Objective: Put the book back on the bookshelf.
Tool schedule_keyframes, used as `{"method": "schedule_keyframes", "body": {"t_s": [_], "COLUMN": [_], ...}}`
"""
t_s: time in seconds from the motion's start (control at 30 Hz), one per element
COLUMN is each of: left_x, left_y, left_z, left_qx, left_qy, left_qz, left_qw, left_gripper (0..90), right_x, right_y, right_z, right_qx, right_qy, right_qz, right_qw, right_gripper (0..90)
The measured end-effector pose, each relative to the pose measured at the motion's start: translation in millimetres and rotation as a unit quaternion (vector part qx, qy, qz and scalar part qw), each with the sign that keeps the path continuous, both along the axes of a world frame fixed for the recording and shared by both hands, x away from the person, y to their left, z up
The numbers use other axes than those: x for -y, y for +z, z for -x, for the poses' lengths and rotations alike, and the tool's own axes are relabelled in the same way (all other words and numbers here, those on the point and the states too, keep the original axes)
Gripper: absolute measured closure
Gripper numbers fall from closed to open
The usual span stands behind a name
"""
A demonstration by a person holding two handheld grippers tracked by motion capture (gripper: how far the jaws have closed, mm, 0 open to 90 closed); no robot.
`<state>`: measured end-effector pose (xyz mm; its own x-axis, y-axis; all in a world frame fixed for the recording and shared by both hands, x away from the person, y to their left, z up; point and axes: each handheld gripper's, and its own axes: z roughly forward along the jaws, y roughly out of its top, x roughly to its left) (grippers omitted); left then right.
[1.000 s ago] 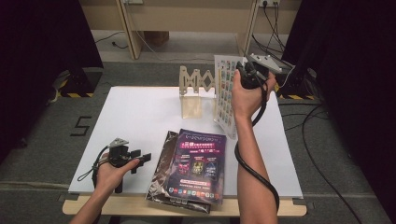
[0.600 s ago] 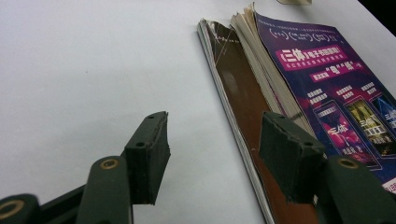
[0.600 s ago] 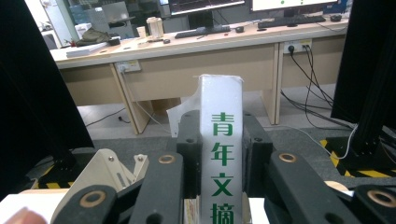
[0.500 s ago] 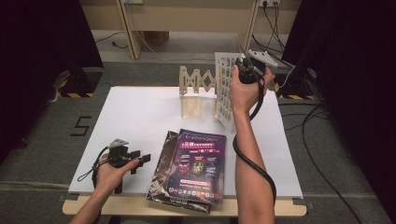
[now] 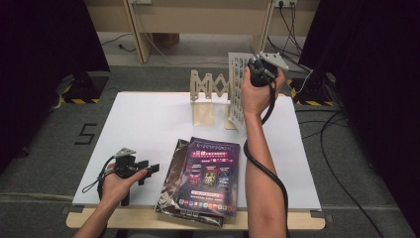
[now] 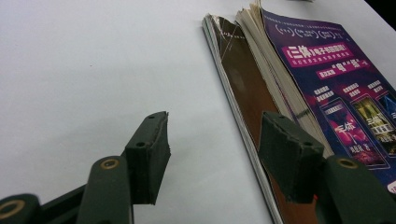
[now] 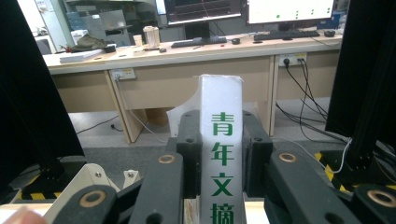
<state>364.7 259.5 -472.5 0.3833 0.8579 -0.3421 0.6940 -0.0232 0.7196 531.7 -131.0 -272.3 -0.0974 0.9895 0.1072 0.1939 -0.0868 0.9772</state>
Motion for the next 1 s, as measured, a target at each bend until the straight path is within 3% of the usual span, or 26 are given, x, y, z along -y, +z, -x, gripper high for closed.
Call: {"method": "schedule_keyframes", "body": {"t_s": [0.33,0.63,1.0], "left_x": [0.8,2.0,4.3], "left_y": [-1.0,-2.1,-0.7], "left_z": [1.0,1.6,2.3], "left_qx": [-0.001,-0.002,-0.003], "left_qy": [0.0,-0.001,-0.003], "left_qz": [0.0,0.0,-0.001], "left_qw": [1.0,1.0,1.0], "left_gripper": [41.9,41.9,41.9], "right_x": [-6.4,-2.8,6.3], "right_y": [-15.8,-32.4,-45.4], "right_z": [18.9,51.0,80.0], "right_qx": [0.015,0.036,0.04], "right_qy": [0.016,0.022,0.029], "right_qz": [0.037,0.046,0.045], "right_qw": [0.9991,0.998,0.9978], "right_gripper": [73.9,73.7,73.6]}}
